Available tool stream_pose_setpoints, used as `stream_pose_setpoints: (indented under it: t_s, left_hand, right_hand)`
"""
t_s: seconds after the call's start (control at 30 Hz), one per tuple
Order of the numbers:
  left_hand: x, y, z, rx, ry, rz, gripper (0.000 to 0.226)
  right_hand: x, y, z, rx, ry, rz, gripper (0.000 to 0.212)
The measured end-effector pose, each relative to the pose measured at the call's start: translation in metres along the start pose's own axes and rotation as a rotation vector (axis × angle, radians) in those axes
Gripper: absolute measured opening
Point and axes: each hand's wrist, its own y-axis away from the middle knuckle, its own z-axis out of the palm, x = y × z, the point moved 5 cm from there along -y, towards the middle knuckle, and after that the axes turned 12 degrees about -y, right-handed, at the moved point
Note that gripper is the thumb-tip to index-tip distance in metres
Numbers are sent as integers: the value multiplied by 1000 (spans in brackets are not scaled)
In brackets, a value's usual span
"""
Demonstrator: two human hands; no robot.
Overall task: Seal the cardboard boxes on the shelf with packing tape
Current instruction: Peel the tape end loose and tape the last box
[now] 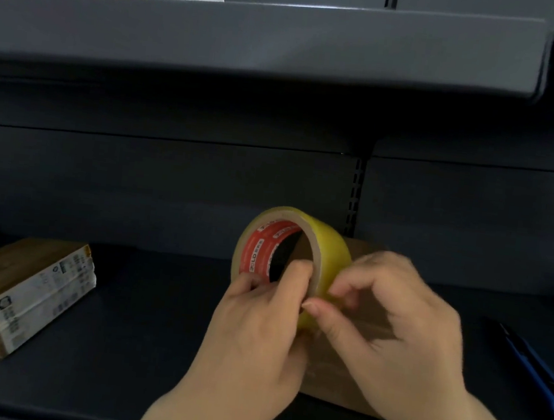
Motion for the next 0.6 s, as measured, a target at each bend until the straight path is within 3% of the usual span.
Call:
stream_pose_setpoints:
  t_s: [0.17, 0.4, 0.6]
  left_hand:
    - [5, 1, 1, 10, 32, 14, 45]
    - [9, 4, 1, 17, 70, -2, 43]
    - [8, 6, 2, 6, 59, -5, 46]
  right_hand:
    - [8, -3, -9, 56, -73, 74, 39]
    - [8, 1, -14, 117, -129, 21, 19]
    - [12, -8, -18, -6, -244, 123, 12]
